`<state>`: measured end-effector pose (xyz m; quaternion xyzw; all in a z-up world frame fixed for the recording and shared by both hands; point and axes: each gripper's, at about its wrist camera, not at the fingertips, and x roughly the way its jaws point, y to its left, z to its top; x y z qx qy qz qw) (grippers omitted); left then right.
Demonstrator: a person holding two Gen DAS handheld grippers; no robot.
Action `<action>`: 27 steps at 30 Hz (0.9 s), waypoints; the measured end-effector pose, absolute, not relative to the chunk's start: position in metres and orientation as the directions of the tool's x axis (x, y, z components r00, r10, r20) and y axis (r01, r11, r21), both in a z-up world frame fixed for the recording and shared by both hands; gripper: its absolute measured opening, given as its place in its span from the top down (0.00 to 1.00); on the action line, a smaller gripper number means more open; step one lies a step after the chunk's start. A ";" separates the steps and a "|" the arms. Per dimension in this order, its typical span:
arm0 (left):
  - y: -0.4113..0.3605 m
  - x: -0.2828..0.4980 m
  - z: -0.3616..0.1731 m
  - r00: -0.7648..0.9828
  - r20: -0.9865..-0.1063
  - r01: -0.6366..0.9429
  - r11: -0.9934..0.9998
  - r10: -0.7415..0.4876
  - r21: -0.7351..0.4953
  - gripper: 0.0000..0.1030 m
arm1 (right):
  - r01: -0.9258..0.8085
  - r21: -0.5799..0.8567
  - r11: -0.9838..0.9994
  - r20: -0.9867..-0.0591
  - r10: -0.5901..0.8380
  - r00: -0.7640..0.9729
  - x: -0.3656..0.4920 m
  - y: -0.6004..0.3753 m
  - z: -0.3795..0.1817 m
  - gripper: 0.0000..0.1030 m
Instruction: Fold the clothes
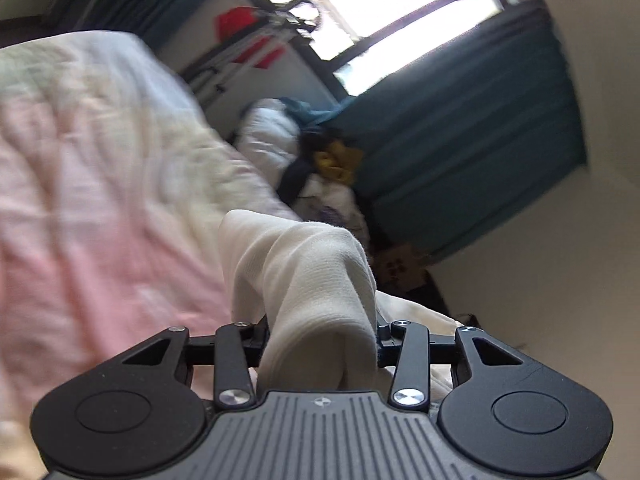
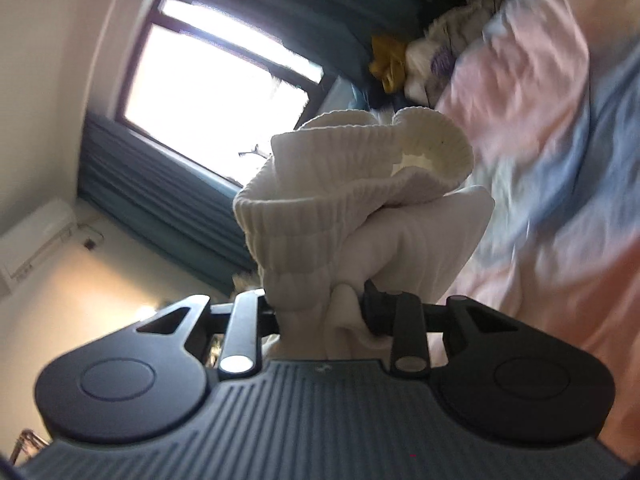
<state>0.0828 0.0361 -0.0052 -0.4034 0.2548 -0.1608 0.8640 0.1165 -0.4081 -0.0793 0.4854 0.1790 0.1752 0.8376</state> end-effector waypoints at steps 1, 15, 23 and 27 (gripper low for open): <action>0.019 0.090 0.002 0.815 -0.294 0.103 0.623 -0.500 -0.775 0.58 | -0.124 0.876 0.467 -0.116 0.451 0.885 0.118 -0.420 -0.075 0.68; -0.319 0.217 -0.033 0.529 -0.248 0.379 0.488 -0.811 -0.786 0.58 | 0.110 0.809 0.577 -0.165 0.043 0.985 0.093 -0.669 -0.066 0.68; -0.423 0.249 -0.140 0.344 -0.411 0.389 0.527 -0.844 -0.756 0.57 | 0.417 0.815 0.402 -0.440 -0.039 0.897 0.066 -0.724 -0.186 0.68; -0.420 0.247 -0.164 0.314 -0.453 0.445 0.551 -0.834 -0.706 0.51 | 0.424 0.856 0.295 -0.433 -0.036 0.901 0.052 -0.714 -0.240 0.66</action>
